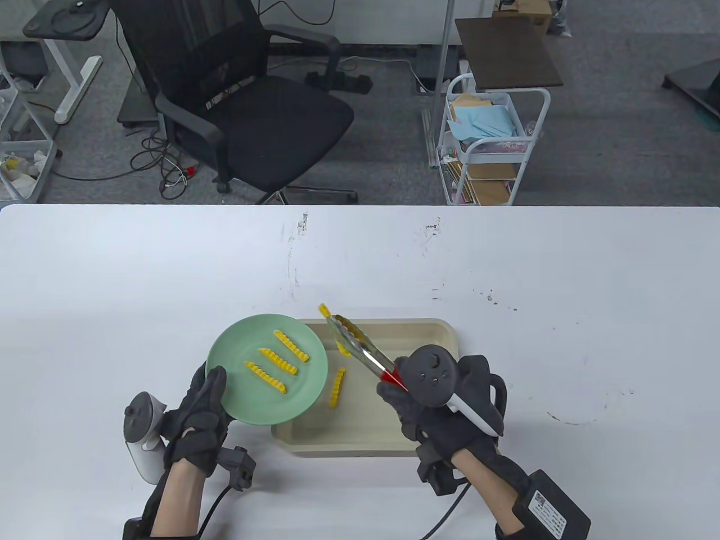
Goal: Hold plate and receive fries gripped by tongs from baking tray
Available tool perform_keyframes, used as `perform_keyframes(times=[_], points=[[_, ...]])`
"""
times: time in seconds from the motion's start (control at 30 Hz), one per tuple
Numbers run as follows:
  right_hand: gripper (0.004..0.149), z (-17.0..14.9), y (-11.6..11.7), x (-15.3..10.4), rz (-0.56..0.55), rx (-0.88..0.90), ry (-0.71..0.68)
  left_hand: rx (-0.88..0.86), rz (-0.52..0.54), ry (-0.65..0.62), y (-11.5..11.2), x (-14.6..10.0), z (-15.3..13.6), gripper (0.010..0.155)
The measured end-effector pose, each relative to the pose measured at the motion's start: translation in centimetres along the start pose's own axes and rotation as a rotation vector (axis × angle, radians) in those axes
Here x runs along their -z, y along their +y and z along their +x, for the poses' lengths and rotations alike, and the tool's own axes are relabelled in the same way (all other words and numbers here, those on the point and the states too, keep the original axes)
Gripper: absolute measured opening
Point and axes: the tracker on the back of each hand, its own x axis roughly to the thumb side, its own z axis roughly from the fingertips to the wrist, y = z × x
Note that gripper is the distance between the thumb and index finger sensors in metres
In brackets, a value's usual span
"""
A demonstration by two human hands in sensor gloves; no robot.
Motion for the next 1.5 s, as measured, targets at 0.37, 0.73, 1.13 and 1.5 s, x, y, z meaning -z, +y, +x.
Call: perform_keyframes(times=[0.37,0.73,1.13,1.5], points=[[0.068,6.7,3.9,-0.8,0.094,-0.162,-0.189,-0.012,-0.012,-0.003,-0.1,0.0,0.0,0.061],[0.068,8.3,5.1,-0.4,0.112,-0.258,-0.209,-0.017,-0.017,-0.006,-0.2,0.0,0.0,0.061],[0.076,6.2,2.8,-0.9,0.034,-0.164,-0.192,-0.020,-0.014,-0.008,-0.1,0.0,0.0,0.061],[0.087,-2.6,1.2,1.1,0.014,-0.123,0.211,-0.020,-0.010,-0.007,-0.1,0.0,0.1,0.062]])
